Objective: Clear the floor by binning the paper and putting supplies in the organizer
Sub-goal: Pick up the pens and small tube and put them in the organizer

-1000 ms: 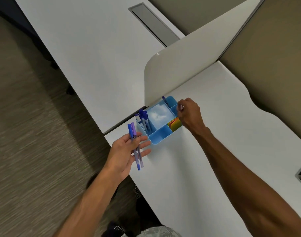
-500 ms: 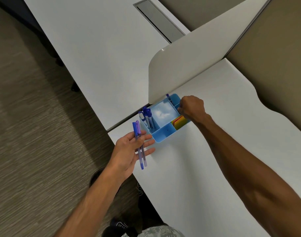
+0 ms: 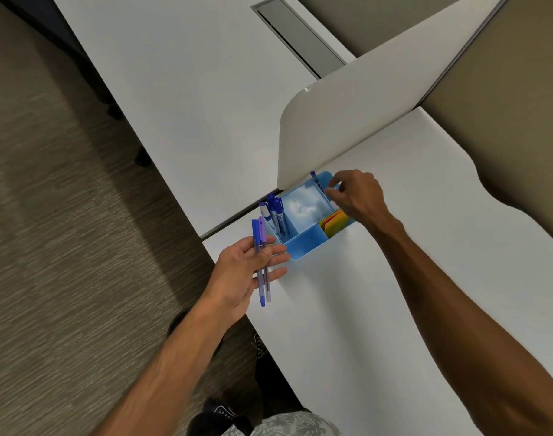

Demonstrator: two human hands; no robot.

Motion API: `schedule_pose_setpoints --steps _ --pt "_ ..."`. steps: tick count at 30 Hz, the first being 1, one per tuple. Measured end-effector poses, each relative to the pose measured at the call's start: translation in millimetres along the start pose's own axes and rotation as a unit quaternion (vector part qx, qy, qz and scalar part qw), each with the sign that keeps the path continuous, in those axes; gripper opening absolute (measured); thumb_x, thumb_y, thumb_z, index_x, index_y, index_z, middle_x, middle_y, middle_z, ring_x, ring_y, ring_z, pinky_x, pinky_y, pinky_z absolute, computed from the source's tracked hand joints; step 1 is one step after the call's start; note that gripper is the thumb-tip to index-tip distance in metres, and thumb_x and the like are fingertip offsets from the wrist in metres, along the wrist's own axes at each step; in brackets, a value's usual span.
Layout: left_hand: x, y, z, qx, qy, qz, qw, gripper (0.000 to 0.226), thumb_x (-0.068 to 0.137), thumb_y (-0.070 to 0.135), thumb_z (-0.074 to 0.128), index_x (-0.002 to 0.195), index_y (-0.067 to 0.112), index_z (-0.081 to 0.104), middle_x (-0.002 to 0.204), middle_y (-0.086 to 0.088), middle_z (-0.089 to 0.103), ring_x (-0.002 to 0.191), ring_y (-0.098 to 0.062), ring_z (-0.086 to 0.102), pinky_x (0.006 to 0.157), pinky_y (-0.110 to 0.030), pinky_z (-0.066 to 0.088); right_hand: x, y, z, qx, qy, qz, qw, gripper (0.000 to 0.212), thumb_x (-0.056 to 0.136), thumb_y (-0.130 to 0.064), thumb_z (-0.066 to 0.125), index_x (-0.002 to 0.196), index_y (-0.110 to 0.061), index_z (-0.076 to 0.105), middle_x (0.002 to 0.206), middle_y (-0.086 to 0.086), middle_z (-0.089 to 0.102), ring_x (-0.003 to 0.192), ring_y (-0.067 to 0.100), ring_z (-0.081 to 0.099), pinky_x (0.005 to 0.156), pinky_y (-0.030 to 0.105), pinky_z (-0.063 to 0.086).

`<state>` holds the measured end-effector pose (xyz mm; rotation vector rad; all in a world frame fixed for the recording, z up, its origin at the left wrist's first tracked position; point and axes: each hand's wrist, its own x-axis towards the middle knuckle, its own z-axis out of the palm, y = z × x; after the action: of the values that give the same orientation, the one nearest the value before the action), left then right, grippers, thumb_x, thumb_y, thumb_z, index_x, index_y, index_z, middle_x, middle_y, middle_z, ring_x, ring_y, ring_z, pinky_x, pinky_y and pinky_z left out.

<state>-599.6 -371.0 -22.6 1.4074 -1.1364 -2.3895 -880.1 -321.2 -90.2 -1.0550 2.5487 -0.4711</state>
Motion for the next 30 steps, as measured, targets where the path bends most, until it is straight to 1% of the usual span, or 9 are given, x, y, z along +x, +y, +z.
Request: schedule_pose_setpoints --steps 3,7,16,20,23,25,26,27,30 --pt "-2.4 1.6 2.3 0.030 -0.025 -0.002 0.999 0.024 0.100 0.010 0.054 0.123 0.008 0.061 0.111 -0.011 0.077 0.103 -0.028 0.075 0.090 -0.045 0.060 -34.5 -30.3 -15.8 0.212 -0.108 -0.077 0.968 0.022 0.087 -0.037 0.073 0.106 -0.027 0.075 0.088 -0.011 0.074 0.078 0.005 0.070 0.068 0.024 0.057" --pt "-6.8 2.4 7.1 0.068 -0.064 -0.009 0.996 0.028 0.100 0.007 0.055 0.127 0.011 0.054 0.109 -0.014 0.077 0.100 -0.032 0.075 0.090 -0.049 0.059 -69.7 -60.0 -27.5 0.340 -0.301 -0.146 0.879 0.026 0.090 -0.026 0.074 0.116 -0.031 0.072 0.102 -0.009 0.076 0.089 0.014 0.073 0.075 0.024 0.061" --pt "-14.0 -3.9 10.3 0.139 -0.084 -0.015 0.987 0.037 0.096 0.004 0.061 0.129 0.014 0.048 0.102 -0.014 0.078 0.092 -0.031 0.077 0.089 -0.046 0.061 -88.2 -64.0 -34.8 0.351 -0.348 -0.153 0.856 0.017 0.087 -0.007 0.076 0.102 0.000 0.074 0.091 0.013 0.077 0.077 0.021 0.076 0.071 0.024 0.061" --pt "-11.9 -9.2 13.5 0.266 -0.018 0.056 0.962 0.038 0.093 0.028 0.069 0.127 0.023 0.052 0.105 0.000 0.077 0.100 -0.016 0.073 0.096 -0.038 0.056 -89.5 -57.6 -51.1 0.322 -0.313 -0.141 0.882 0.012 0.085 0.000 0.076 0.096 0.002 0.074 0.091 0.017 0.078 0.081 0.025 0.078 0.076 0.028 0.062" --pt "-11.7 -13.9 13.5 0.346 0.028 0.143 0.927 0.042 0.094 0.041 0.065 0.129 0.024 0.051 0.131 0.007 0.063 0.114 -0.003 0.060 0.081 -0.004 0.045 -83.7 -45.3 -70.1 0.300 -0.234 -0.105 0.919 0.010 0.082 0.002 0.078 0.092 0.001 0.075 0.086 0.017 0.078 0.080 0.028 0.078 0.081 0.037 0.063" --pt "-12.6 -16.8 12.3 0.371 0.050 0.186 0.908 0.050 0.096 0.045 0.060 0.139 0.024 0.045 0.140 0.006 0.053 0.110 0.007 0.053 0.070 0.008 0.037 -75.9 -33.5 -82.0 0.290 -0.153 -0.074 0.942 0.011 0.080 0.002 0.079 0.091 0.000 0.076 0.082 0.015 0.078 0.074 0.022 0.078 0.078 0.035 0.063" --pt "-13.4 -18.7 11.3 0.379 0.056 0.196 0.903 0.057 0.096 0.048 0.057 0.145 0.024 0.040 0.146 0.005 0.048 0.114 0.007 0.050 0.075 0.009 0.036 -70.8 -27.2 -86.5 0.272 -0.106 -0.062 0.954 0.012 0.080 0.001 0.080 0.091 -0.002 0.076 0.081 0.012 0.078 0.072 0.018 0.077 0.076 0.032 0.063" --pt "-14.3 -20.9 10.1 0.391 0.059 0.200 0.896 0.063 0.096 0.051 0.055 0.150 0.025 0.034 0.152 0.004 0.041 0.125 0.003 0.045 0.089 0.004 0.037 -65.0 -21.1 -90.2 0.246 -0.057 -0.051 0.966 0.012 0.080 -0.002 0.081 0.091 -0.005 0.077 0.081 0.009 0.078 0.073 0.015 0.077 0.075 0.029 0.063" --pt "-16.0 -27.5 7.3 0.453 0.070 0.197 0.866 0.075 0.097 0.058 0.046 0.159 0.027 0.016 0.166 0.002 0.019 0.153 -0.013 0.015 0.123 -0.040 0.025 -46.0 -5.4 -94.1 0.179 0.058 -0.024 0.982 0.013 0.083 -0.012 0.080 0.096 -0.012 0.076 0.083 0.002 0.077 0.075 0.012 0.076 0.075 0.020 0.061"
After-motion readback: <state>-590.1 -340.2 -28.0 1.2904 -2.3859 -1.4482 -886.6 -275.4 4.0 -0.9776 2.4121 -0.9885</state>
